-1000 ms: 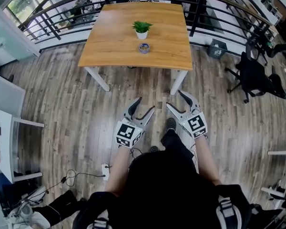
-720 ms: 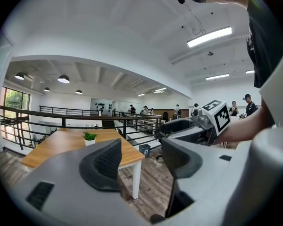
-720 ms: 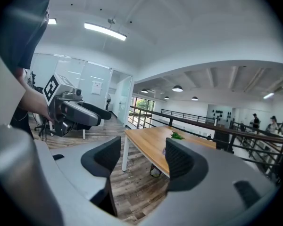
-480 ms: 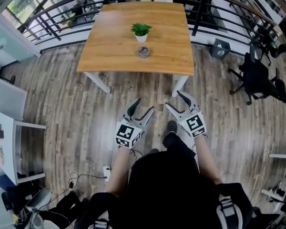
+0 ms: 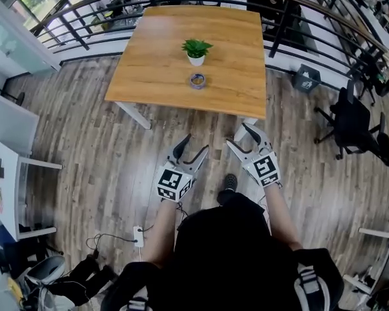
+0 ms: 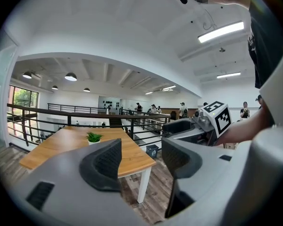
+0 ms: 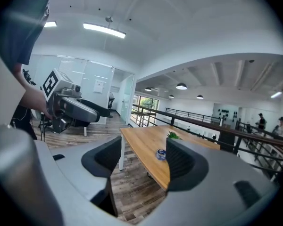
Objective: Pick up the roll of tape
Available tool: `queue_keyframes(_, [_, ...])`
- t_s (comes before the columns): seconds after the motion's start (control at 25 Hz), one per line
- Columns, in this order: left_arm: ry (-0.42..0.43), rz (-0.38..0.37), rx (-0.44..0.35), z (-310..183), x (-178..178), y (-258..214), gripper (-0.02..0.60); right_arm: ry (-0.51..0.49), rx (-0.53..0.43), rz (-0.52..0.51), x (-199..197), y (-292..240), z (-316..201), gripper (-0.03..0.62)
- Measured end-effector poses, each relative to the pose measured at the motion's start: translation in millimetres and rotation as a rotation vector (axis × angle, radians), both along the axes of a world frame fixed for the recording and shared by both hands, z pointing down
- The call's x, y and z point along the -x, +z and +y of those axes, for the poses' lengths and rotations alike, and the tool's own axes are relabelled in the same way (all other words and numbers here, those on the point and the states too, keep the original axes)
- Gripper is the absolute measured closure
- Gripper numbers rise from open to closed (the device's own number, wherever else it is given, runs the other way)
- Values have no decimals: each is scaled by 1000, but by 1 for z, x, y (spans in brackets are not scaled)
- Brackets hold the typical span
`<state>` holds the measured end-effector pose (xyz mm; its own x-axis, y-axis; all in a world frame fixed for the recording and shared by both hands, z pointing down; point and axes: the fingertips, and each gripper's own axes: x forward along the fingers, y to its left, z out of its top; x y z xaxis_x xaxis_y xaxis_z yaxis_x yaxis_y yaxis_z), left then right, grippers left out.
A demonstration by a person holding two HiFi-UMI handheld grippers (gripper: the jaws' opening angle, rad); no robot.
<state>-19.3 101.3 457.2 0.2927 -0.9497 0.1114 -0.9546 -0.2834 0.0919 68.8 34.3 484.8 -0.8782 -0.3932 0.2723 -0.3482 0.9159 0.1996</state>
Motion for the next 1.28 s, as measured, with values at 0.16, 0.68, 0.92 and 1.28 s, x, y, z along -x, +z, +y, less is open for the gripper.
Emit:
queue_keyframes(0.16, [-41, 7, 7, -23, 2, 1, 314, -39, 1, 6, 5, 3, -29, 295])
queue_keyframes(0.68, [-155, 11, 38, -95, -3, 11, 314, -154, 40, -4, 13, 15, -107, 304])
queue_keyframes(0.92, [-195, 14, 54, -113, 3, 15, 314, -199, 49, 6, 22, 17, -126, 306])
queue_keyframes(1.28, [-223, -5, 69, -139, 2, 20, 314, -226, 60, -11, 15, 20, -149, 309])
